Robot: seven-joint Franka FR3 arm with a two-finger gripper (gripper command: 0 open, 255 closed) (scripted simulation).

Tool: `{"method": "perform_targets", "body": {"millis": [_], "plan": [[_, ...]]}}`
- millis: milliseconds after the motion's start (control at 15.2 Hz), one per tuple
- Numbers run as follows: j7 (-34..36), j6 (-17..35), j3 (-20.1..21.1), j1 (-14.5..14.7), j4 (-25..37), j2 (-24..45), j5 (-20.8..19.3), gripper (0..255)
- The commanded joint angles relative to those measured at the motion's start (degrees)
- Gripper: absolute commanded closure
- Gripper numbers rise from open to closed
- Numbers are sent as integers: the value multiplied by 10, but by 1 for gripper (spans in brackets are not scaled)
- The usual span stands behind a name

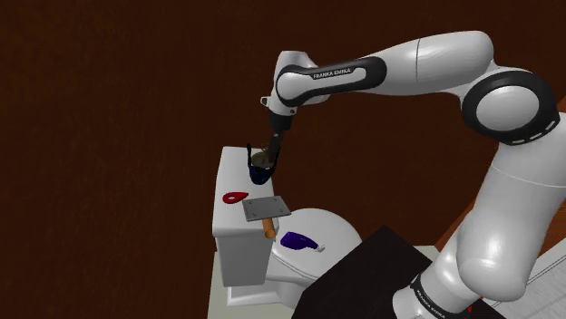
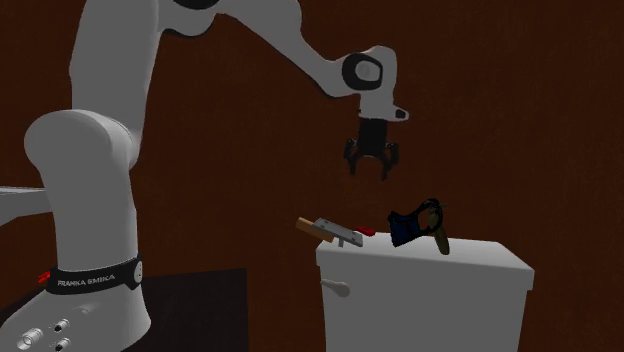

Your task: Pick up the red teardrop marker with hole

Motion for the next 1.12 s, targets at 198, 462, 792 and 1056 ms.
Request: {"method": "perform_targets", "body": {"millis": [198, 462, 792, 1056], "plan": [[-28, -5, 16, 20, 83, 108, -19, 0], [-49, -20, 26, 37, 161, 195, -36, 0], [-76, -49, 36, 63, 268, 302, -59, 0], [-77, -28, 35, 64, 261, 317, -60, 0]]}}
